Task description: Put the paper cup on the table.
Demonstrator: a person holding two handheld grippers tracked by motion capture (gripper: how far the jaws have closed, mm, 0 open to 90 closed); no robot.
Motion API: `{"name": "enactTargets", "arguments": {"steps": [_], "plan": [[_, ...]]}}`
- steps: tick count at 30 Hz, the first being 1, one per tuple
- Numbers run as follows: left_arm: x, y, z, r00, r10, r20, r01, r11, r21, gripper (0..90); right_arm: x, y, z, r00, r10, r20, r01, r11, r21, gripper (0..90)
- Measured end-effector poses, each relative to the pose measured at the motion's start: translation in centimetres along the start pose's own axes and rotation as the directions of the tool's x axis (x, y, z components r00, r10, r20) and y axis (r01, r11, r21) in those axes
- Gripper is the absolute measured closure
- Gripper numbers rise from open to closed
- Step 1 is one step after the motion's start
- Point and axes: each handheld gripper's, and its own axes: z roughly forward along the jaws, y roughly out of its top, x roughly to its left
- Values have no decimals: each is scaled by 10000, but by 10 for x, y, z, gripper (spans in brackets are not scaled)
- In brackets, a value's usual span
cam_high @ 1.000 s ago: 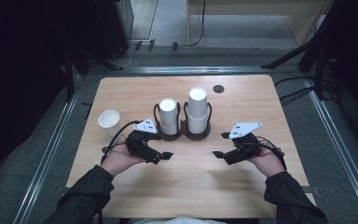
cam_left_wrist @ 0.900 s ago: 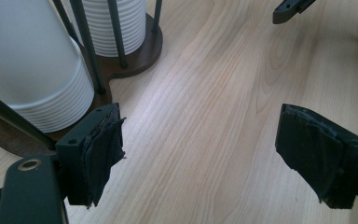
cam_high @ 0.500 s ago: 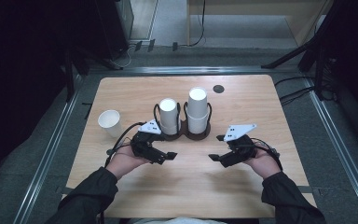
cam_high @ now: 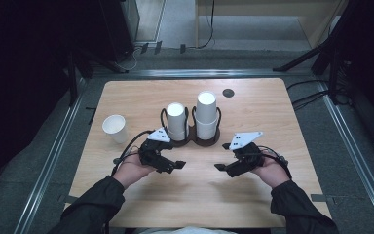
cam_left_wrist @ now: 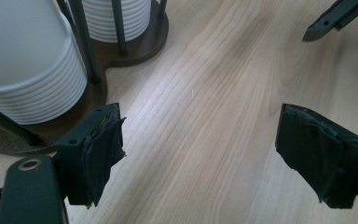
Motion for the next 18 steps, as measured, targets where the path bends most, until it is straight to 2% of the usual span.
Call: {"name": "enactTargets", "arguments": {"steps": [5,18], "plan": [[0,-1,2,9997,181,-152,-181,9998,56,150,0,0,1,10000,48,-41,-47,10000,64,226],[2,-3,2,9994,269,-238,-269,9996,16,151,0,-1,1,10000,64,-47,-63,9999,119,226]]}}
